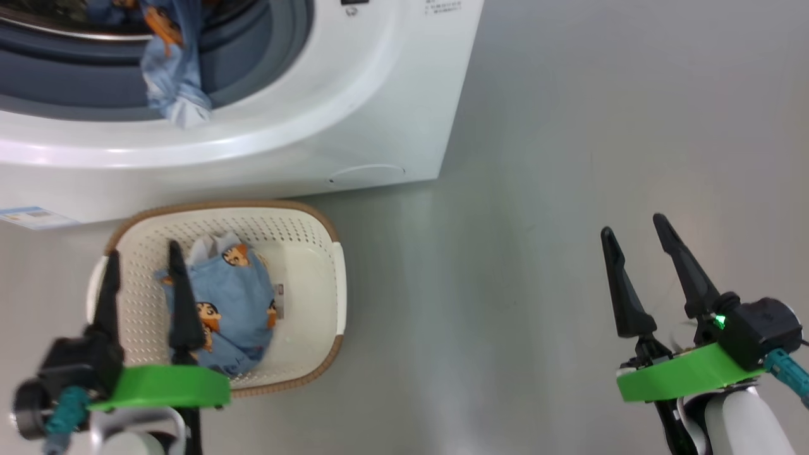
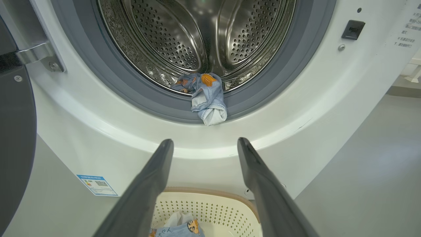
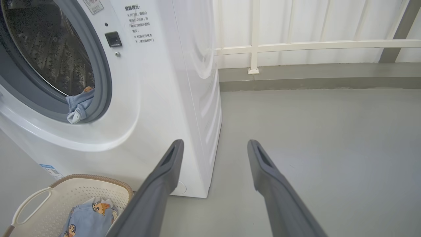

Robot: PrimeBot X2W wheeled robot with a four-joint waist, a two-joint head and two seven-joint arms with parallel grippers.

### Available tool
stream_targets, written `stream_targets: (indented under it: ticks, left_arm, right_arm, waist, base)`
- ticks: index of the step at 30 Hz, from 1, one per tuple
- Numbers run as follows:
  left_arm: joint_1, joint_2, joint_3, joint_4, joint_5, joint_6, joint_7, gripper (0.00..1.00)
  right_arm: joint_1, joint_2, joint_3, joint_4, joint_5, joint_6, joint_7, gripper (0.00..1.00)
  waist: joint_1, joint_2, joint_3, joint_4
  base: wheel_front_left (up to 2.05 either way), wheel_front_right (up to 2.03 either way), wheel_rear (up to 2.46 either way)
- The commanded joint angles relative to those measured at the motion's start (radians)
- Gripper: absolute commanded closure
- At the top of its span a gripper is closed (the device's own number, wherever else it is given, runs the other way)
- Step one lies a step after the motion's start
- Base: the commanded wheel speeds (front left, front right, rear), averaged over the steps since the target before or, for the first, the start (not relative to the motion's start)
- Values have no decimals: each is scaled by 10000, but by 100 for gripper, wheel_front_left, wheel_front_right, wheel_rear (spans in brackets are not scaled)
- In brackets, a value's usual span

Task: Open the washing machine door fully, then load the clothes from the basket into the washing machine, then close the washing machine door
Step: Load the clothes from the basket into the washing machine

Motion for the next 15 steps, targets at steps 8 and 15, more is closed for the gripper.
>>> stream_targets:
  ticks: [8, 15]
  left_arm:
    - [685, -88, -225, 180, -55, -58, -97, 0]
    - [986, -162, -355, 382, -160, -118, -195, 0]
  right_arm:
    - [631, 27, 246, -55, -80, 62, -49, 0]
    - [839, 117, 277, -33, -96, 62, -49, 0]
  waist:
    - [1, -1, -1095, 327]
    - [1, -1, -1350, 322]
  base:
    - [0, 0, 0]
    - [0, 0, 0]
